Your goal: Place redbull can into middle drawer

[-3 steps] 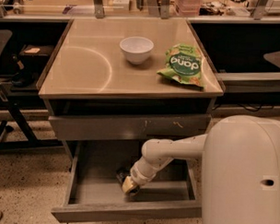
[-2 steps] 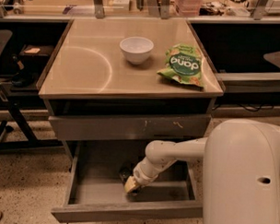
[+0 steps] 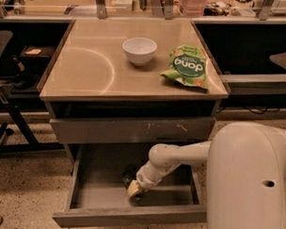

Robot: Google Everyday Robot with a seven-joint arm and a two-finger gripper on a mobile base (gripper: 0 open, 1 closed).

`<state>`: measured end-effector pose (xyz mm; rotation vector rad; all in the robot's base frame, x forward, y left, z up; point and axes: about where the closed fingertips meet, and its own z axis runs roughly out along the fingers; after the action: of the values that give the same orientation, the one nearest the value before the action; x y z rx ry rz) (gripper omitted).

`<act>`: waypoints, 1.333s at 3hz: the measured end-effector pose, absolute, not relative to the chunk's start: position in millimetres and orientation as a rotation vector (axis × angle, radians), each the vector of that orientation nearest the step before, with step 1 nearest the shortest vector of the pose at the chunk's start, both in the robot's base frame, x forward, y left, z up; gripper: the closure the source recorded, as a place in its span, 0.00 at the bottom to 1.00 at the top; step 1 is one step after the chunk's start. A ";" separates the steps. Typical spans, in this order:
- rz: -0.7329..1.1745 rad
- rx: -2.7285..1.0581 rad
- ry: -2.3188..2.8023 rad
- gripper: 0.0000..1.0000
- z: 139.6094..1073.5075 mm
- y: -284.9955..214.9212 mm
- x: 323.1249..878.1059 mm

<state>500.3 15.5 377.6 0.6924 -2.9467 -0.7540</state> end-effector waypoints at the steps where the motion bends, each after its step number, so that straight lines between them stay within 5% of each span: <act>1: -0.754 0.692 -2.947 0.43 377.5 15.6 500.2; 3: -0.754 0.693 -2.946 0.00 377.4 15.6 500.1; 4: -0.754 0.692 -2.946 0.00 377.5 15.6 500.1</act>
Offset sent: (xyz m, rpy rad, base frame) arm 0.0000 0.0000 0.0000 0.0000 0.0000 0.0000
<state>500.1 15.6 377.5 0.6925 -2.9463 -0.7540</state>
